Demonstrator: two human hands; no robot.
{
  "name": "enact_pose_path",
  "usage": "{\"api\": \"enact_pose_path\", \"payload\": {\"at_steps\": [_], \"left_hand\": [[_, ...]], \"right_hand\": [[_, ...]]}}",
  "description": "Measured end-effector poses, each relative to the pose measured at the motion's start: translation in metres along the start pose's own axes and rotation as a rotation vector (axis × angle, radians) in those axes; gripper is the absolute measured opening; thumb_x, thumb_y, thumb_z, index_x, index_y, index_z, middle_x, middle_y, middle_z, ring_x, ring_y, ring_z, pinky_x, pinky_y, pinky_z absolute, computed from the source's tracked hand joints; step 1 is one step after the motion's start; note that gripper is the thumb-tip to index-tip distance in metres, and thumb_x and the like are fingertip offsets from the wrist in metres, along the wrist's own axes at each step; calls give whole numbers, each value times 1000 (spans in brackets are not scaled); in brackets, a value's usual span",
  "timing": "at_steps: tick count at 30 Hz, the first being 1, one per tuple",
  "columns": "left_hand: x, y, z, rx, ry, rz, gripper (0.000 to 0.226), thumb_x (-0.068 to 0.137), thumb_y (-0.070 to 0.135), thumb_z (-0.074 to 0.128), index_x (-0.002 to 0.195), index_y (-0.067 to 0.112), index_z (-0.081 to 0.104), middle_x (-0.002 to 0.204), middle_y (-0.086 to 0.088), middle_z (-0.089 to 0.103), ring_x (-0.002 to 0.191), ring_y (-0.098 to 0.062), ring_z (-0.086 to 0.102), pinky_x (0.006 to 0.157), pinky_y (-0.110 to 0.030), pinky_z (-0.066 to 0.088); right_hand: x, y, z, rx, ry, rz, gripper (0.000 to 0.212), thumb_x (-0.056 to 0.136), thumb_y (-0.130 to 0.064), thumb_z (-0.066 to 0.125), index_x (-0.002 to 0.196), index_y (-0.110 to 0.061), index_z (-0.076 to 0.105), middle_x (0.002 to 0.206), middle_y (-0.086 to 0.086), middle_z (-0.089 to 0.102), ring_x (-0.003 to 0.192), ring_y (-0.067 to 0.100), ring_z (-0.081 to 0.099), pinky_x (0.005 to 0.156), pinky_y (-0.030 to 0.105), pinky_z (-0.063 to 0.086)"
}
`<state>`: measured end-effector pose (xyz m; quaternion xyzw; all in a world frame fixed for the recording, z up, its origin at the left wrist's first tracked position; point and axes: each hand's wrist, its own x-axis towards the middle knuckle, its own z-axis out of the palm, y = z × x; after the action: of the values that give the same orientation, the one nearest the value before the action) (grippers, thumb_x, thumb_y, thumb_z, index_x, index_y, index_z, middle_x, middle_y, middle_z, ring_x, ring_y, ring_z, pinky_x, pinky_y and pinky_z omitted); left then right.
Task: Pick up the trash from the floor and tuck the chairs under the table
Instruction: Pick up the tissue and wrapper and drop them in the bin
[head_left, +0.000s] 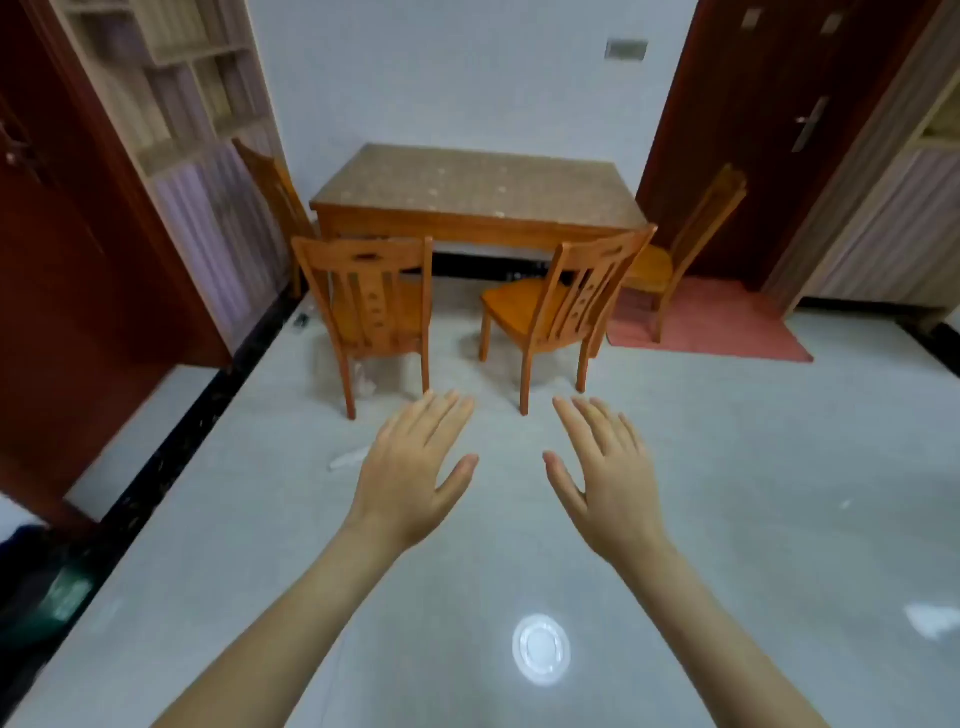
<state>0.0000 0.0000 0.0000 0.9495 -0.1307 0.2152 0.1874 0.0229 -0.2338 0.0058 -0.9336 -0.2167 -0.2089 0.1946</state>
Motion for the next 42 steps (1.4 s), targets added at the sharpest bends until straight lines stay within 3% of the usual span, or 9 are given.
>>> {"api": "enact_pose_path", "payload": {"at_steps": [5, 8, 13, 21, 26, 31, 35, 42], "left_hand": [[-78, -19, 45, -6, -240, -200, 58, 96, 49, 31, 145, 19, 40, 147, -1, 45, 137, -23, 39, 114, -39, 26], [-118, -27, 64, -20, -355, -280, 59, 96, 50, 28, 146, 20, 37, 149, 0, 42, 139, -22, 35, 115, -37, 24], [-156, -23, 77, -72, -470, -308, 52, 99, 43, 40, 147, 22, 36, 150, 2, 40, 140, -18, 32, 117, -33, 21], [-124, -4, 66, -134, -398, -284, 49, 99, 42, 42, 145, 24, 40, 143, 7, 48, 133, -14, 40, 109, -28, 27], [-94, 9, 68, -139, -329, -265, 57, 95, 53, 28, 142, 25, 42, 137, 10, 51, 129, -11, 43, 105, -28, 33], [-82, 26, 97, -119, -370, -256, 58, 95, 54, 26, 144, 27, 41, 145, 10, 45, 136, -12, 36, 110, -25, 20], [-72, 37, 122, -146, -447, -264, 50, 99, 46, 38, 146, 29, 36, 150, 10, 39, 141, -11, 28, 114, -27, 18], [11, 15, 160, -130, -436, -245, 52, 98, 47, 36, 146, 27, 37, 150, 9, 39, 141, -13, 29, 114, -28, 18]], "right_hand": [[-76, 6, 46, 73, -218, 152, 55, 98, -42, 41, 143, -12, 49, 143, 10, 53, 134, 33, 47, 109, 48, 39], [-113, 12, 67, 72, -357, 202, 52, 100, -39, 48, 147, -17, 43, 148, 6, 48, 139, 29, 41, 113, 43, 33], [-145, 13, 82, 85, -532, 250, 55, 101, -44, 41, 152, -23, 33, 155, 1, 38, 145, 23, 30, 117, 36, 23], [-121, 21, 59, 155, -368, 276, 51, 99, -36, 53, 146, -17, 45, 146, 9, 49, 137, 28, 42, 111, 43, 35], [-115, 46, 39, 168, -247, 322, 49, 95, -34, 52, 139, -10, 53, 132, 9, 60, 124, 29, 54, 101, 45, 45], [-136, 83, 37, 152, -281, 408, 47, 95, -27, 60, 139, -11, 52, 133, 9, 59, 126, 28, 53, 102, 44, 44], [-136, 108, 40, 145, -322, 455, 47, 96, -28, 59, 139, -12, 51, 135, 8, 58, 128, 28, 51, 104, 44, 42], [-66, 160, 67, 162, -282, 475, 48, 96, -28, 58, 141, -12, 50, 139, 10, 55, 130, 27, 49, 105, 46, 42]]}}
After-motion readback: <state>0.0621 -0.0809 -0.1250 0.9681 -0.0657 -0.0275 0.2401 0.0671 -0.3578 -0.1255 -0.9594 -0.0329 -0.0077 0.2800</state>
